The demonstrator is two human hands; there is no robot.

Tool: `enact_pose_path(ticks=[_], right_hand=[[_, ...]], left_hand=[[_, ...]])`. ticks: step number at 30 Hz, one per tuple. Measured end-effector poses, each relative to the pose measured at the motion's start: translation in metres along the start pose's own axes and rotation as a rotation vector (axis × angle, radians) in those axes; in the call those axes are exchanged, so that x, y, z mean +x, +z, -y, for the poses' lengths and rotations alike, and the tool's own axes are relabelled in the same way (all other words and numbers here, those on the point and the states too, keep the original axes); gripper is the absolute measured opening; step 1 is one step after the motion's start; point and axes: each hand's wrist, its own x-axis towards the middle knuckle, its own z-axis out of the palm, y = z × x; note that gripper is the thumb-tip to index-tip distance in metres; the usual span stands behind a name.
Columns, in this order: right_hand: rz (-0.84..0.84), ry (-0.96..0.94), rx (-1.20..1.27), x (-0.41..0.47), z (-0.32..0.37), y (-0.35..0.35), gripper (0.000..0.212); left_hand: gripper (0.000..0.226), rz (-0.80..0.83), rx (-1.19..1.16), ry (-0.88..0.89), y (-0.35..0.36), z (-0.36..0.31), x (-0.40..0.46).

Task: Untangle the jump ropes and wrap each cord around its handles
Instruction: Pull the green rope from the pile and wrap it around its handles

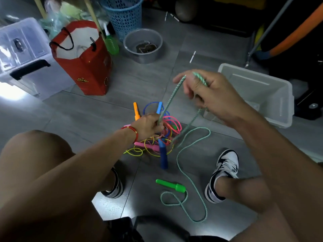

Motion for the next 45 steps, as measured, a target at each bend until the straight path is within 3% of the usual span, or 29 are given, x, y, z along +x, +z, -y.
enact_pose_path(ticks=[5, 9, 13, 16, 18, 22, 24, 27, 30, 32, 34, 37, 39, 41, 45], right_hand=[[-0.026, -0.028, 0.352, 0.001, 0.008, -0.005, 0.038], [-0.055, 0.011, 0.486, 0.003, 0.01, -0.01, 0.039], [-0.148, 0.082, 0.563, 0.006, 0.006, -0.011, 0.04], [-0.403, 0.125, 0.44, 0.014, -0.006, -0.024, 0.039], [-0.534, 0.159, 0.345, 0.018, -0.02, -0.031, 0.039], [-0.618, 0.227, 0.219, 0.024, -0.046, -0.035, 0.039], [-0.64, 0.246, 0.028, 0.028, -0.059, -0.036, 0.037], [-0.441, 0.369, -0.265, 0.026, -0.097, -0.034, 0.033], [-0.117, 0.748, -0.474, -0.004, -0.154, -0.015, 0.07], [0.088, 0.837, -0.635, -0.035, -0.19, 0.009, 0.06], [0.309, 0.844, -0.631, -0.063, -0.221, 0.045, 0.025], [0.612, 0.916, -0.515, -0.104, -0.259, 0.109, 0.022], [0.629, 0.895, -0.543, -0.138, -0.282, 0.15, 0.03], [0.624, 0.812, -0.647, -0.168, -0.294, 0.179, 0.035], [0.609, 0.784, -0.743, -0.19, -0.311, 0.192, 0.035]], left_hand=[[0.047, -0.085, 0.045, -0.021, -0.004, 0.007, 0.011], [0.037, -0.185, 0.065, -0.165, -0.006, 0.018, 0.019], [0.031, -0.238, -0.016, -0.179, -0.008, 0.021, 0.022], [0.013, -0.3, -0.081, -0.198, -0.013, 0.018, 0.027], [0.016, -0.26, -0.128, -0.289, -0.018, 0.013, 0.026], [0.032, -0.224, -0.227, -0.445, -0.023, 0.011, 0.022], [0.03, -0.244, -0.236, -0.479, -0.03, 0.008, 0.019], [0.026, -0.24, -0.324, -0.558, -0.039, 0.009, 0.015], [0.012, -0.174, -0.415, -0.632, -0.035, 0.006, 0.004], [0.007, -0.034, -0.504, -0.67, -0.022, -0.001, -0.011], [0.031, 0.136, -0.489, -0.672, -0.002, 0.001, -0.027], [0.071, 0.25, -0.313, -0.557, 0.034, 0.022, -0.038], [0.07, 0.258, -0.204, -0.504, 0.046, 0.015, -0.048], [0.052, 0.206, -0.131, -0.488, 0.056, 0.011, -0.052], [0.042, 0.224, -0.1, -0.462, 0.068, 0.006, -0.046]])
